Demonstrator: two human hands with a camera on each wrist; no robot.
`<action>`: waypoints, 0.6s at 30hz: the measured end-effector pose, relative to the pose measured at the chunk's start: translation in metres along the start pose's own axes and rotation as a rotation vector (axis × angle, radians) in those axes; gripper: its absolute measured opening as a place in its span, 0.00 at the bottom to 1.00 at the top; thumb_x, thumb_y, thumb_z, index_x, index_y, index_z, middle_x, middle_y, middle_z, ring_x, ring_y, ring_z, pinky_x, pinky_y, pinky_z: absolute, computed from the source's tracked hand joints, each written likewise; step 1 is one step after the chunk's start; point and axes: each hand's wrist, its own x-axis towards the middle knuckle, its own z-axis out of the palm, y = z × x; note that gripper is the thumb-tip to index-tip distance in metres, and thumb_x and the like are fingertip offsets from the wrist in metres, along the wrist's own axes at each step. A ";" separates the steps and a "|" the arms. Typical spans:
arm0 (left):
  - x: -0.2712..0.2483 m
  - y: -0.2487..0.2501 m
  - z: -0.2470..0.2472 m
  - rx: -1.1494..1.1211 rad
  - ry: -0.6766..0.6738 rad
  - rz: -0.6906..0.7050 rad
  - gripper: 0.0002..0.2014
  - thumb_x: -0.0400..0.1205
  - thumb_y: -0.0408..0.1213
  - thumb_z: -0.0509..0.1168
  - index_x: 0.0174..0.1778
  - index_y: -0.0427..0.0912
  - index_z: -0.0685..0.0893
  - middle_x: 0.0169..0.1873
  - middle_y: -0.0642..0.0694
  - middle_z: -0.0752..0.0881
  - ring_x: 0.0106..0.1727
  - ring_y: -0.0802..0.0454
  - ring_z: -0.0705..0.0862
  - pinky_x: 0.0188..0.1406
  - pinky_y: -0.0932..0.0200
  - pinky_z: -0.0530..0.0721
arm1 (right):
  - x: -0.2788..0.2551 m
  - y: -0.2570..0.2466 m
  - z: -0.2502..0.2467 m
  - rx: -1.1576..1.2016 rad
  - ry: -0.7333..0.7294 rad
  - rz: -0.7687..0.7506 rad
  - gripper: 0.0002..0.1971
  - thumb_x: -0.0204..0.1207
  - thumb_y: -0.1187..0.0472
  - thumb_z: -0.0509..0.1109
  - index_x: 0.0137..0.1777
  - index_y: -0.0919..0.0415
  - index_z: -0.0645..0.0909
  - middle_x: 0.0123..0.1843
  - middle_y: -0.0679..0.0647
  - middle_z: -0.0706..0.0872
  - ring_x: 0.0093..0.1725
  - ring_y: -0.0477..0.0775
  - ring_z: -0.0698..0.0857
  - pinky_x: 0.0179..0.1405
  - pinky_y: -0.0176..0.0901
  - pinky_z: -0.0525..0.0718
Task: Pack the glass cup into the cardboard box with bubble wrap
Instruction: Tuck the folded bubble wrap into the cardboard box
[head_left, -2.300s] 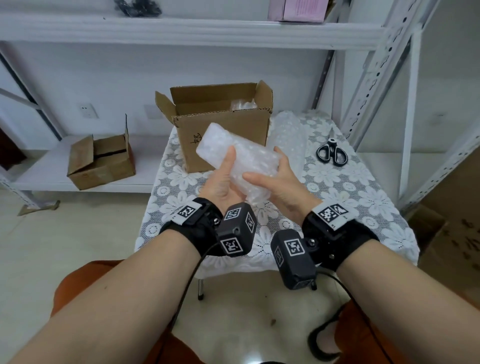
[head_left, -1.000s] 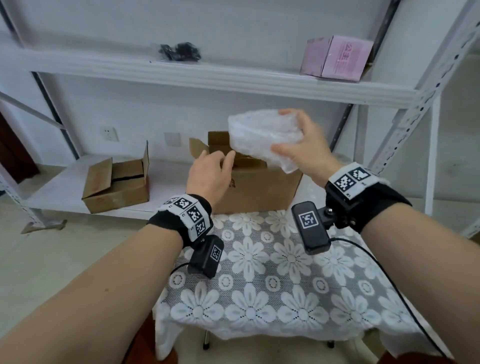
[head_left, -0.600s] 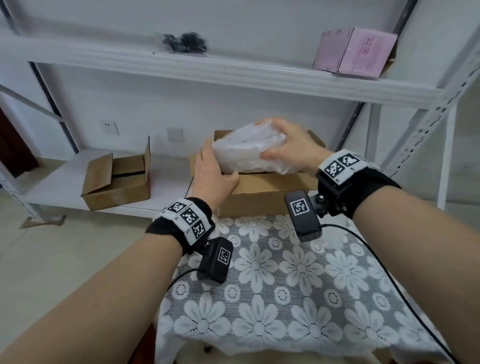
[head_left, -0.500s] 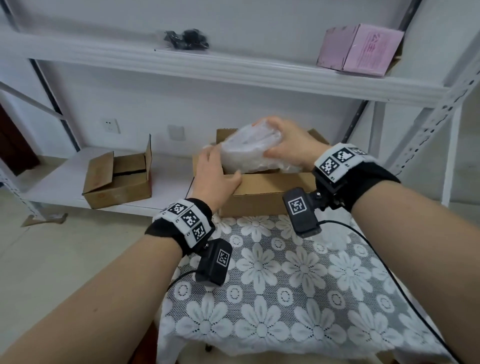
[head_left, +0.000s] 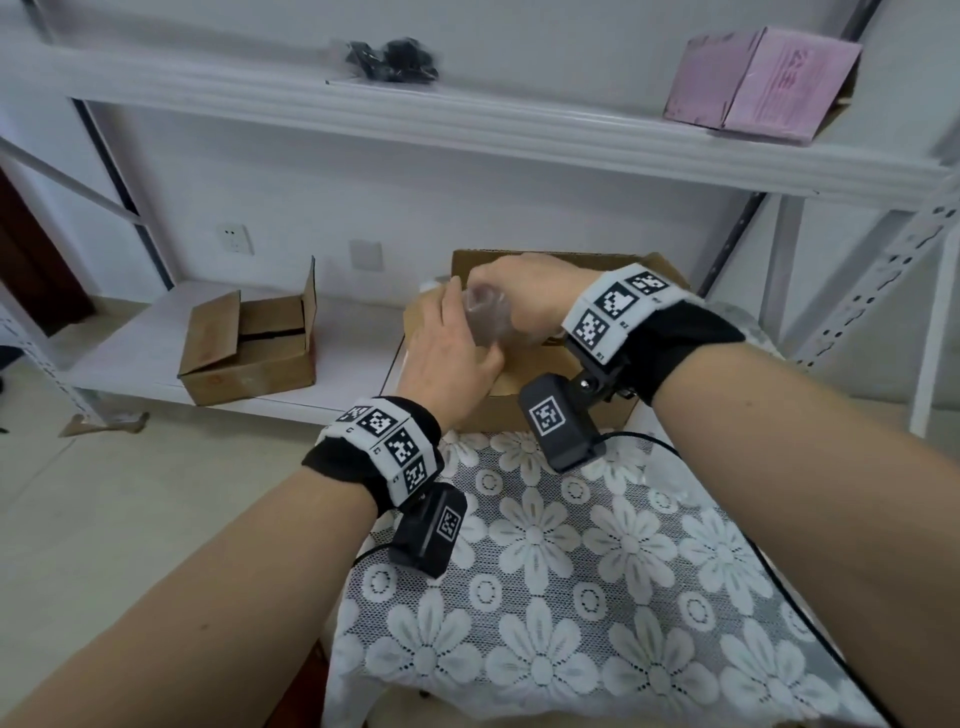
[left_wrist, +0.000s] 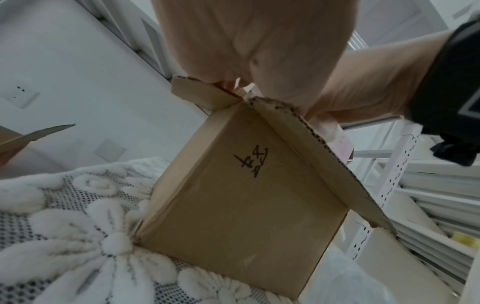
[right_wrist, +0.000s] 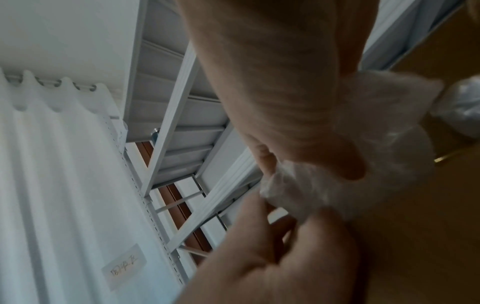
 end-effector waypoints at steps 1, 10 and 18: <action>0.001 -0.001 0.000 -0.004 -0.006 0.003 0.35 0.78 0.42 0.65 0.79 0.35 0.60 0.72 0.37 0.71 0.73 0.41 0.69 0.74 0.44 0.70 | 0.005 -0.001 0.004 -0.001 -0.013 -0.006 0.16 0.77 0.65 0.64 0.65 0.61 0.78 0.63 0.57 0.84 0.60 0.60 0.82 0.56 0.50 0.80; 0.003 -0.001 -0.001 -0.026 -0.045 0.013 0.40 0.78 0.43 0.65 0.83 0.39 0.53 0.75 0.40 0.72 0.76 0.43 0.69 0.76 0.44 0.67 | 0.024 0.020 0.036 0.310 -0.004 0.117 0.36 0.73 0.61 0.69 0.79 0.49 0.58 0.74 0.62 0.69 0.72 0.67 0.71 0.70 0.58 0.73; 0.007 0.010 -0.021 -0.073 -0.092 0.131 0.37 0.83 0.43 0.61 0.84 0.48 0.49 0.83 0.45 0.58 0.81 0.49 0.61 0.78 0.50 0.64 | -0.026 0.031 0.029 0.583 0.447 0.134 0.26 0.76 0.56 0.72 0.74 0.54 0.72 0.69 0.52 0.75 0.69 0.50 0.74 0.63 0.37 0.71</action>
